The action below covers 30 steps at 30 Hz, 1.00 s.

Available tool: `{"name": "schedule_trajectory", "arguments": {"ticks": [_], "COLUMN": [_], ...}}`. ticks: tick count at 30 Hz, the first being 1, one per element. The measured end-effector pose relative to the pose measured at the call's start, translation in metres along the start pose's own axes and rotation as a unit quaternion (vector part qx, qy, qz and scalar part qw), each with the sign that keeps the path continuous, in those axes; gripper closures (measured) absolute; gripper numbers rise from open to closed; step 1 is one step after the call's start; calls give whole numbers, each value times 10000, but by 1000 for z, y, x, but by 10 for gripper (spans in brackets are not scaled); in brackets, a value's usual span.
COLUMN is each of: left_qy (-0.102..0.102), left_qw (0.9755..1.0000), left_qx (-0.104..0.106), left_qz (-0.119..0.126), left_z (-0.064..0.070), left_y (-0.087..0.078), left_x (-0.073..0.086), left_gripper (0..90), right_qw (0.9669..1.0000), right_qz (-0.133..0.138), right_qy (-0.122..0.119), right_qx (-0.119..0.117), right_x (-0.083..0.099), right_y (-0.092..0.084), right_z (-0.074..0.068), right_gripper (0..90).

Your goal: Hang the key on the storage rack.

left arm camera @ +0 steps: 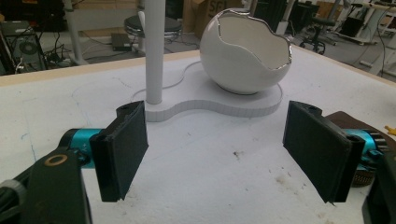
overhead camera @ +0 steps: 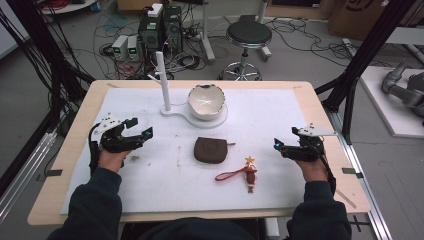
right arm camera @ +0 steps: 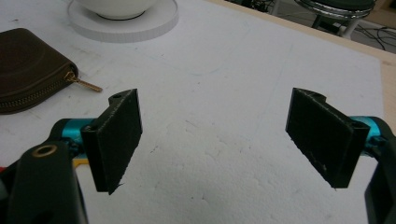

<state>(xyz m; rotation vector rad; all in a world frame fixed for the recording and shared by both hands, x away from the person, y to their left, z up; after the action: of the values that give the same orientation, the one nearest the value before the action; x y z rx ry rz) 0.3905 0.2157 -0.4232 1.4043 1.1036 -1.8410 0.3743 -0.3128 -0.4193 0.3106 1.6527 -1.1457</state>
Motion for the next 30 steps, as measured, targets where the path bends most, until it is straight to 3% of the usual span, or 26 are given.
{"name": "schedule_trajectory", "arguments": {"ticks": [12, 18, 23, 24, 25, 26, 27, 30], "left_qy": [-106, -35, -32, -22, 0, -6, 8, 8], "left_qw": [9999, 10000, 9999, 9999, 9999, 9999, 9999, 10000], "left_qx": [-58, -17, 34, 39, 49, 59, 67, 71], "left_qz": [22, 45, 113, 109, 101, 85, 77, 60], "left_z": [-2, 0, 0, 1, 1, 2, 2, 2], "left_y": [4, 4, 3, 3, 3, 3, 4, 4], "left_x": [0, -2, -4, -3, -3, -3, -3, -3], "left_gripper": [222, 223, 223, 223, 223, 223, 223, 223], "right_qw": [10000, 9999, 9997, 9995, 9995, 9989, 9989, 9973], "right_qz": [19, 77, -49, -90, -90, -169, -169, -407], "right_qy": [4, 26, 46, 53, 53, 43, 43, -13], "right_qx": [-88, -80, -216, -302, -302, -426, -426, -608], "right_x": [1, 0, 1, 1, 1, 2, 2, 3], "right_y": [1, -5, -5, -5, -5, -4, -4, -1], "right_z": [-10, -20, -41, -52, -52, -65, -65, -84], "right_gripper": [187, 187, 187, 187, 187, 187, 187, 187]}}
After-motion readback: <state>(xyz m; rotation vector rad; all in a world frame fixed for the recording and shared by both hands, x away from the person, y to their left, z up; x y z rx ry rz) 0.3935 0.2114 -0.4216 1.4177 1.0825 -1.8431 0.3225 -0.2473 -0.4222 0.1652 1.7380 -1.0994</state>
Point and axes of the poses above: each handheld gripper's, and its own axes: y roughly forward along the jaws, x roughly out of its underside, z roughly to its right, the point moved 4 cm from there along y, roughly forward along the jaws, and after that the axes turned 7 degrees about -x, right-handed, at the moved point
